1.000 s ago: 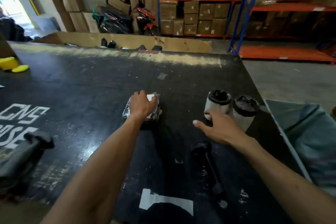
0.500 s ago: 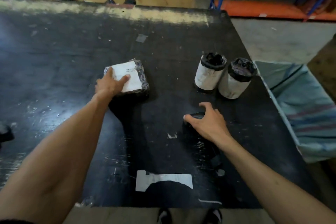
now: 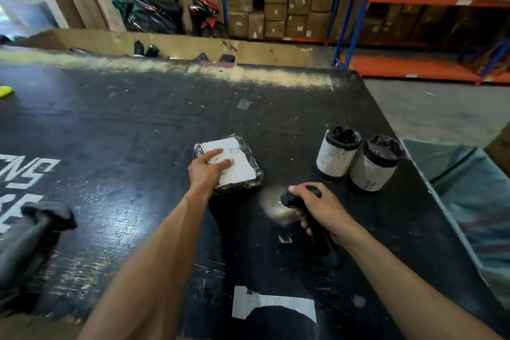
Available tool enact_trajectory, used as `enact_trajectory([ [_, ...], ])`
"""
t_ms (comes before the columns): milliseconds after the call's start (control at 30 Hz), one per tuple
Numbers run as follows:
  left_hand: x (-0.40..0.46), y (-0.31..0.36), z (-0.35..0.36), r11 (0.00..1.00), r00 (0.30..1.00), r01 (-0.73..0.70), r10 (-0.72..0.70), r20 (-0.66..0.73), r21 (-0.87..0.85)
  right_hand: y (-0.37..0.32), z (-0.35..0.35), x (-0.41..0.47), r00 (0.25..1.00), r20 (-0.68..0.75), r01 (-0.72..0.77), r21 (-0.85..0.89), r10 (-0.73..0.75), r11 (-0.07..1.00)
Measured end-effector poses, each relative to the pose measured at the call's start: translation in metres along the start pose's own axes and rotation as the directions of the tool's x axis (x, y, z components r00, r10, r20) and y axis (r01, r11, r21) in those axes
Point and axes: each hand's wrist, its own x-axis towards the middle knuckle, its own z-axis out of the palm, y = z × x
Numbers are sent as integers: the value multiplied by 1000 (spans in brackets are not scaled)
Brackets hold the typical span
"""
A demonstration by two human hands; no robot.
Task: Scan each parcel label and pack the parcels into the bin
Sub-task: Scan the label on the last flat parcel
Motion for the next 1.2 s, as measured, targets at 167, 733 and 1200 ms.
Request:
enact_trajectory([
  [167, -29, -8, -13, 981, 989, -146, 149, -13, 131, -41, 17, -4, 978, 118, 168, 24, -170, 985],
  [733, -63, 10, -5, 902, 918, -384, 396, -24, 196, -92, 41, -21, 910, -19, 409, -111, -413, 906],
  [1200, -76, 22, 16, 880, 905, -423, 424, 43, 217, -85, 12, -20, 913, -63, 397, -90, -403, 914],
])
